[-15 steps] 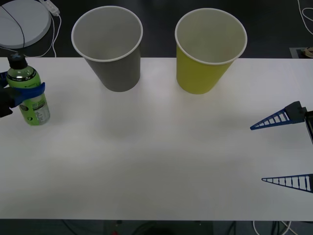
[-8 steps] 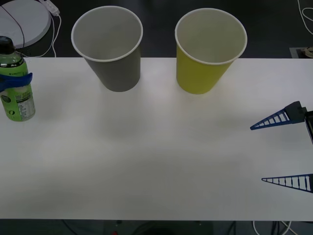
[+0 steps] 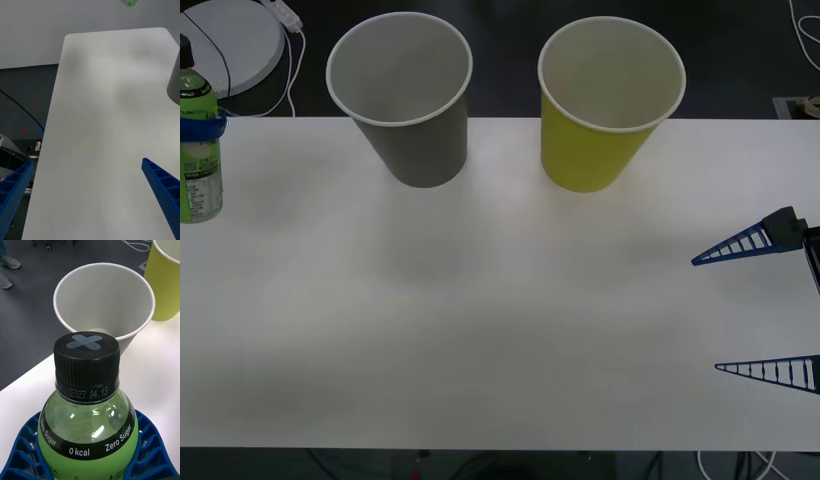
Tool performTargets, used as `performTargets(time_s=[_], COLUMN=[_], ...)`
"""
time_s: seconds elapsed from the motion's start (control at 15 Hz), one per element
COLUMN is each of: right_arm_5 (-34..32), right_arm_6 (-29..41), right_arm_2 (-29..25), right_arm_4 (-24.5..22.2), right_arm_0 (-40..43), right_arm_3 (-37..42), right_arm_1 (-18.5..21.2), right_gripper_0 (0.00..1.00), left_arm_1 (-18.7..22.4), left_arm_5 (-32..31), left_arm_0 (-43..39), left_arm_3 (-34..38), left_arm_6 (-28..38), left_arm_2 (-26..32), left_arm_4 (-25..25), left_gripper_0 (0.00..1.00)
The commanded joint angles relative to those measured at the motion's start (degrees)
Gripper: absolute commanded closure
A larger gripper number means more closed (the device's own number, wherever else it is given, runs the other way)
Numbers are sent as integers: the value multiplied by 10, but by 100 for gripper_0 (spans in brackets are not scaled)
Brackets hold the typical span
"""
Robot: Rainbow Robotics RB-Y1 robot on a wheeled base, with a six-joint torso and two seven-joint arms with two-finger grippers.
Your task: Put the can into the green bin and the plastic bottle into the gray bin
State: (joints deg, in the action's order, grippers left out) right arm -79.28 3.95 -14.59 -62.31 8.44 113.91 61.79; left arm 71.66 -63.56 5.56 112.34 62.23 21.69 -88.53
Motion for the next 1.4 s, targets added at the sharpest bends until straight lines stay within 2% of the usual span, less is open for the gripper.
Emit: performTargets(time_s=[0.07, 0.33, 0.67, 1.07, 1.4], right_arm_5=[0, 0, 0, 0, 0], right_arm_6=[0, 0, 0, 0, 0], right_arm_2=[0, 0, 0, 0, 0], right_arm_4=[0, 0, 0, 0, 0], right_arm_0=[0, 0, 0, 0, 0], right_arm_3=[0, 0, 0, 0, 0], right_arm_1=[0, 0, 0, 0, 0], right_gripper_0=[0, 0, 0, 0, 0], left_arm_1=[9, 12, 10, -39, -45], left_arm_5=[-57, -93, -93, -93, -93], left_arm_0=[67, 152, 231, 336, 442], left_arm_3=[-37, -69, -81, -130, -190], left_arm_6=[0, 0, 4, 10, 1], left_arm_2=[-21, -68, -140, -219, -310], left_arm_4=[1, -7, -21, -28, -39], left_gripper_0=[100, 100, 100, 100, 100])
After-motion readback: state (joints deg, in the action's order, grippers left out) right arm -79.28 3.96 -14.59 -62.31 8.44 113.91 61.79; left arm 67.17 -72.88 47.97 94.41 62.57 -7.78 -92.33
